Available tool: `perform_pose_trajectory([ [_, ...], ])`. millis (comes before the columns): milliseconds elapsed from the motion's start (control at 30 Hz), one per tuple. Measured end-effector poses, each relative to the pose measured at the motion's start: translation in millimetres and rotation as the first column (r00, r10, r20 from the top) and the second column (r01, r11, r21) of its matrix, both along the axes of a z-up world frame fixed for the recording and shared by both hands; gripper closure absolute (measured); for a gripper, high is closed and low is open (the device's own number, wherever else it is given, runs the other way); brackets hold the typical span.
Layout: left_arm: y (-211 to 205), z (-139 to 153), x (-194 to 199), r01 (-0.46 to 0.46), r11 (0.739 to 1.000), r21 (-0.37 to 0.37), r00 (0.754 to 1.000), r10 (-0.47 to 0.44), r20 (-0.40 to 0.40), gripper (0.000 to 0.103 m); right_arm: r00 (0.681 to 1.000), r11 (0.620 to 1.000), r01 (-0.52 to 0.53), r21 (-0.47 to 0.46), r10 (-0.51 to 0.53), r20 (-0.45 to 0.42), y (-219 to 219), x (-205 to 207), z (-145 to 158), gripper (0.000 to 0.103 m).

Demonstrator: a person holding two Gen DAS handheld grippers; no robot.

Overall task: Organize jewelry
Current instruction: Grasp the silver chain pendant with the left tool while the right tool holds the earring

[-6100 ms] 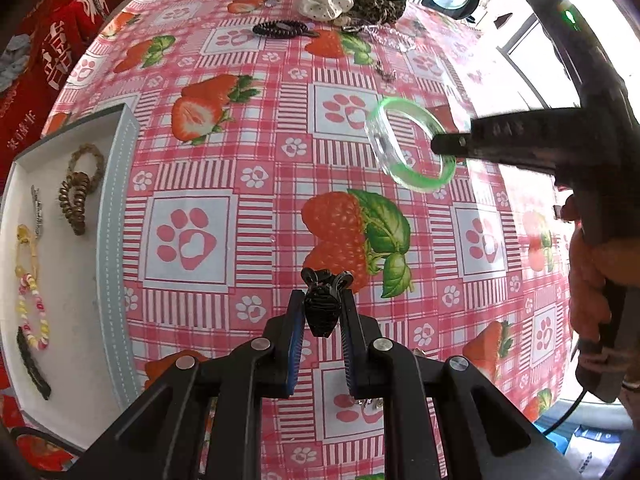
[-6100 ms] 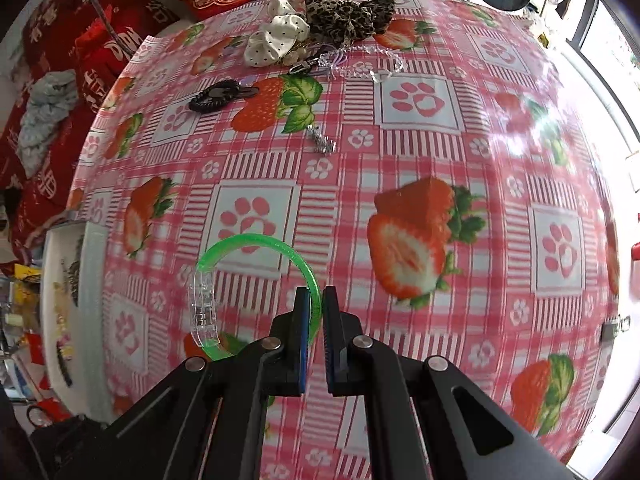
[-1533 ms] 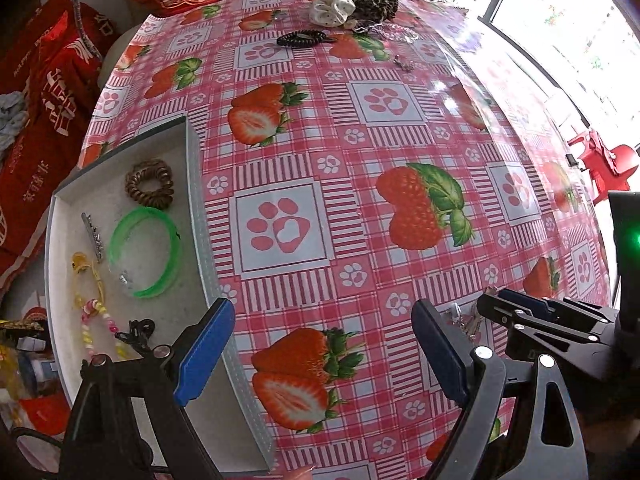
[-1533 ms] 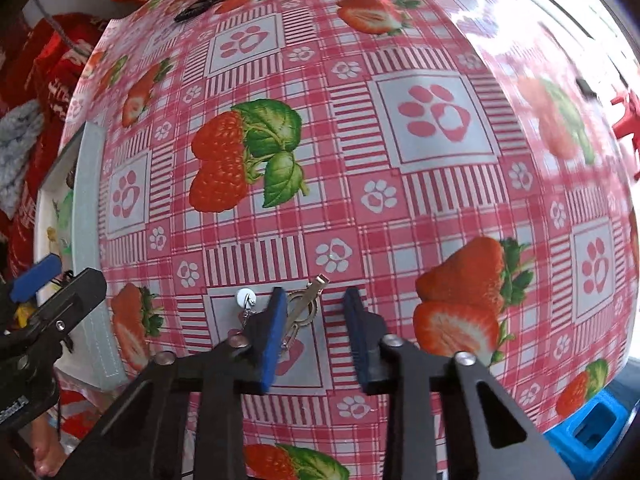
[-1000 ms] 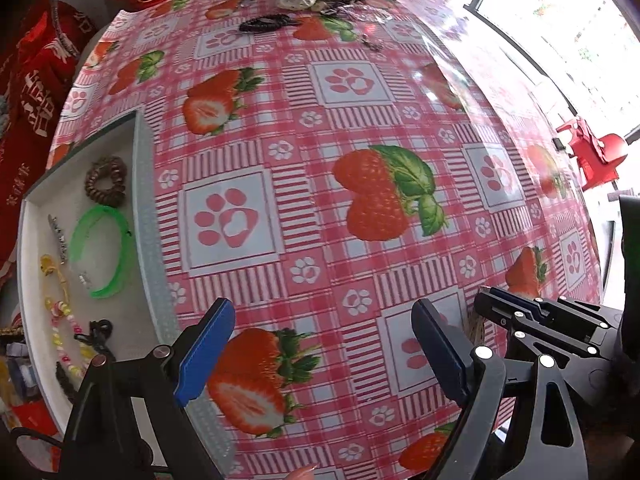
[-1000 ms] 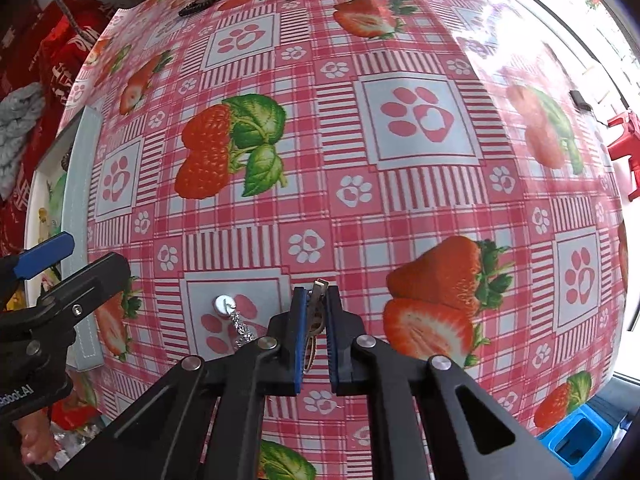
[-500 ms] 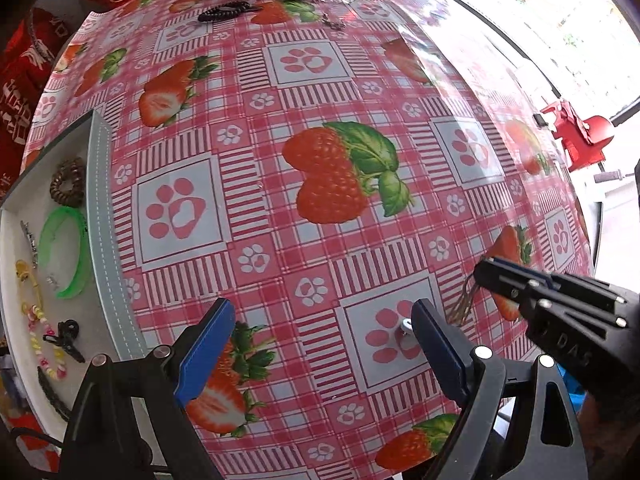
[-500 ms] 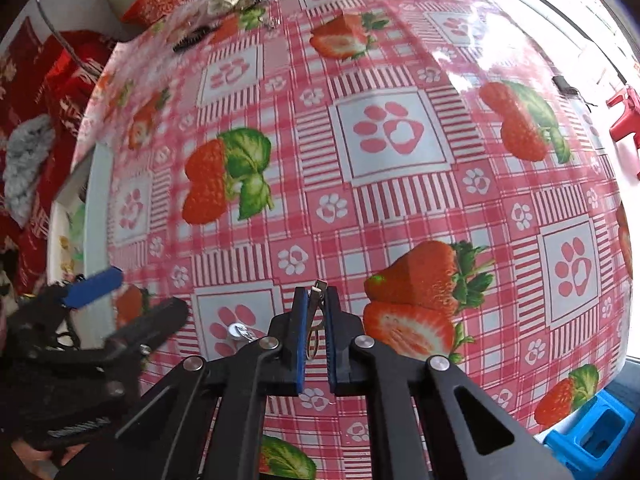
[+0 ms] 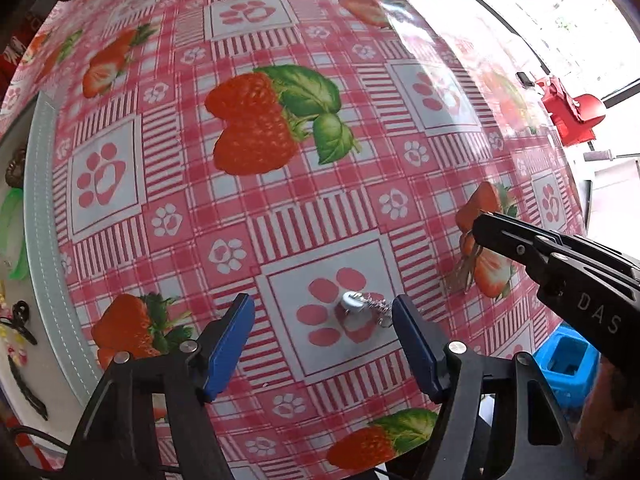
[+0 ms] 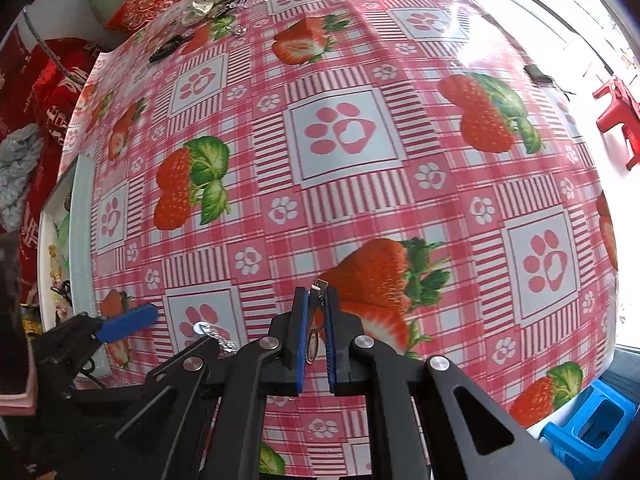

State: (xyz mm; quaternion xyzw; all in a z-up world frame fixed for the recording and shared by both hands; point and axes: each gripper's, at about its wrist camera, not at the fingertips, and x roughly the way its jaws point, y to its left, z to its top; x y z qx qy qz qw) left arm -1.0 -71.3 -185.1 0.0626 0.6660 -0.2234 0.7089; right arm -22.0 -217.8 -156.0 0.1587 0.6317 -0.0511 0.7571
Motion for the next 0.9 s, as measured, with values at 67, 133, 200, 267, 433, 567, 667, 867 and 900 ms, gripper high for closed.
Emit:
perform_pose_trajectory([
  [67, -4, 1, -1, 0.006, 1.0, 0.0, 1.0, -0.006, 0.003, 0.034, 1.0, 1.0, 0.005, -0.001, -0.005, 0.0, -4, -1, 1, 0.095],
  [133, -10, 1, -3, 0.019, 1.0, 0.01, 1.0, -0.019, 0.009, 0.036, 1.0, 1.0, 0.009, -0.001, -0.009, 0.0, -7, -2, 1, 0.095],
  [200, -15, 2, -5, 0.028, 0.999, 0.02, 1.0, -0.028, 0.013, 0.047, 1.0, 1.0, 0.012, -0.002, -0.012, -0.001, -8, -3, 1, 0.095],
  [267, -20, 2, -9, 0.048, 0.998, 0.04, 0.999, -0.049, 0.024, 0.053, 1.0, 1.0, 0.016, -0.002, -0.016, 0.0, -10, -4, 1, 0.095],
  [433, -31, 1, -16, 0.08, 0.996, 0.049, 0.996, -0.082, 0.033, 0.091, 1.0, 1.0, 0.021, 0.003, -0.021, 0.002, -13, -6, 2, 0.095],
  [567, -22, 3, -16, 0.036, 0.999, -0.007, 0.999, -0.036, 0.021, 0.091, 1.0, 1.0, 0.022, 0.009, -0.022, 0.007, -14, -8, 3, 0.095],
  [667, -9, 8, -12, -0.007, 0.999, -0.047, 1.0, 0.007, 0.008, 0.091, 1.0, 1.0, 0.021, 0.014, -0.022, 0.011, -15, -9, 5, 0.095],
  [867, 16, 20, -5, -0.06, 0.996, -0.069, 0.998, 0.061, 0.021, 0.091, 1.0, 1.0, 0.01, 0.029, -0.011, 0.029, -11, -7, 14, 0.095],
  [900, 19, 23, -3, -0.066, 0.995, -0.073, 0.997, 0.068, 0.023, 0.091, 0.999, 1.0, 0.007, 0.031, -0.008, 0.032, -10, -7, 15, 0.095],
])
